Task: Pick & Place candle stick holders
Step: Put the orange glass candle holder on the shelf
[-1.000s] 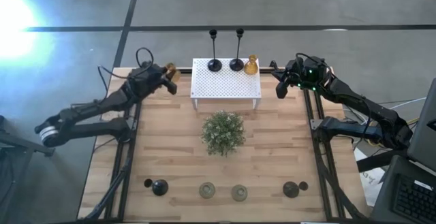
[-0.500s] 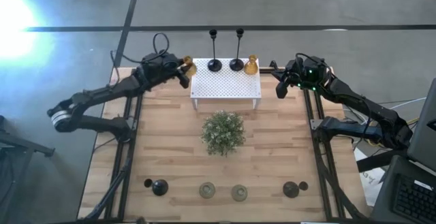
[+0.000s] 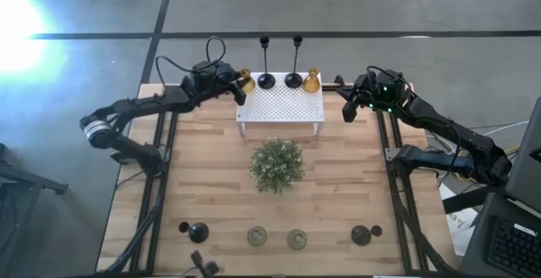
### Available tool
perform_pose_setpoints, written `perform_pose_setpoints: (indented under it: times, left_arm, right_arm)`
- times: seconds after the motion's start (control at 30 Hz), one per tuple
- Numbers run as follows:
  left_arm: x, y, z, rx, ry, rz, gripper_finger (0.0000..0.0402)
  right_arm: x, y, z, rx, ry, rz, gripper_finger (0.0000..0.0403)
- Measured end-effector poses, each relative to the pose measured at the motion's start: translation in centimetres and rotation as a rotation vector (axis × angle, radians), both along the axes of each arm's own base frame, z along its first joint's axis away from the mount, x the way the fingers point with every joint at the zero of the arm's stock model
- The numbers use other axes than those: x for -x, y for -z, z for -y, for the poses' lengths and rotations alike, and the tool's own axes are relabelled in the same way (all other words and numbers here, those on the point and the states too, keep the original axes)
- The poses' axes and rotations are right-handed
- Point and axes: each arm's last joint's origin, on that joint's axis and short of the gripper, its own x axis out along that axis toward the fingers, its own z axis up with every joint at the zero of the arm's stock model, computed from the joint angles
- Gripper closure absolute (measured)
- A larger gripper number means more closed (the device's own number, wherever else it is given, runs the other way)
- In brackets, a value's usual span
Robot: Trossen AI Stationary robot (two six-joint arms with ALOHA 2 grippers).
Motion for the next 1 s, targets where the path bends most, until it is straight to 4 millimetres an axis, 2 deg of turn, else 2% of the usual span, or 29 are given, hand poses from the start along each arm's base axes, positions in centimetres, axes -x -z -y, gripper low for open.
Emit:
perform_pose_setpoints:
  times: [0.33,1.0]
  left_arm:
    - [-0.4,1.3,-1.2,0.016,0.003,-0.007,0.0283]
    - [-0.5,1.9,-1.9,0.016,0.022,0.004,0.0282]
  right_arm:
    - [0.0,0.0,0.0,0.0,0.0,0.0,0.0394]
    - [0.0,0.0,0.0,0.002,-0.001,0.0,0.0394]
